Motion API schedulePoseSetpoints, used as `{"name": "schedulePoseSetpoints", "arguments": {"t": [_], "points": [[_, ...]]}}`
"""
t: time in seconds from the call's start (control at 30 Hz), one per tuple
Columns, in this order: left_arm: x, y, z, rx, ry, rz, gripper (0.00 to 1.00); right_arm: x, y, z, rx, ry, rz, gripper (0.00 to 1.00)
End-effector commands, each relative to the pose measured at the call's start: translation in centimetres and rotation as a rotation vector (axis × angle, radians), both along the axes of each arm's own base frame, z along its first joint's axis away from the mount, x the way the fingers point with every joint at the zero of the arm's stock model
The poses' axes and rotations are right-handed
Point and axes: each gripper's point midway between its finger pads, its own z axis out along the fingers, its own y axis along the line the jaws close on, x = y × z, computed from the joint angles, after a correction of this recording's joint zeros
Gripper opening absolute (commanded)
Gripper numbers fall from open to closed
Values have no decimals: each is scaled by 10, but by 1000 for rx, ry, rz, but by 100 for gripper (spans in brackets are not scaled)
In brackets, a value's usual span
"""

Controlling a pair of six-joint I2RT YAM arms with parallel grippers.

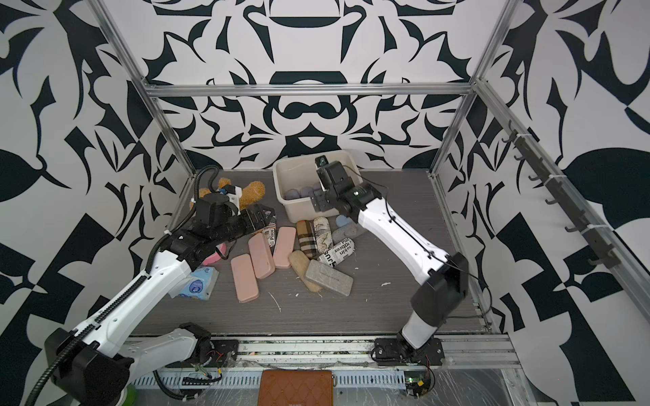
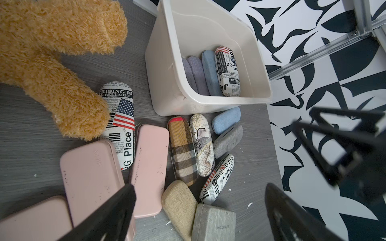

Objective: Put the glasses cases into the storage boxes
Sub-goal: Pick up the glasses case at the center of the board.

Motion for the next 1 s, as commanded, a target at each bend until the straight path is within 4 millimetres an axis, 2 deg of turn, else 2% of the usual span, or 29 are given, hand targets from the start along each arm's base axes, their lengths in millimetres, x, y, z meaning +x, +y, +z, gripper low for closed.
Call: {"name": "schedulePoseSetpoints", "arguments": {"t": [0.0, 0.07, 0.17, 0.27, 0.4, 0.47, 0.6, 0.7, 0.87, 0.97], "points": [[2, -1, 15, -18, -43, -2, 99, -33, -6, -9, 107, -10, 78, 89], [2, -2, 17, -23, -44, -10, 99, -65, -11, -39, 117, 68, 134, 90], [3, -3, 17, -18, -45, -14, 99, -100, -22, -80, 96, 188, 153, 92], [4, -4, 13, -15, -36, -15, 99, -127, -22, -109, 126, 304, 171, 92], [4, -7, 15, -23, -36, -30, 99, -150, -14, -143, 148, 389, 217, 94], [4, -6, 14, -20, -37, -24, 99, -157, -6, -155, 99, 405, 239, 95], [2, -8, 17, -31, -42, -39, 99, -156, 10, -178, 73, 429, 248, 95], [1, -6, 18, -31, -49, -33, 99, -153, 12, -191, 38, 447, 240, 95], [0, -9, 20, -43, -53, -45, 99, -144, 10, -193, 9, 427, 210, 95], [0, -9, 19, -44, -50, -44, 99, -146, 9, -197, 2, 431, 215, 95]]}}
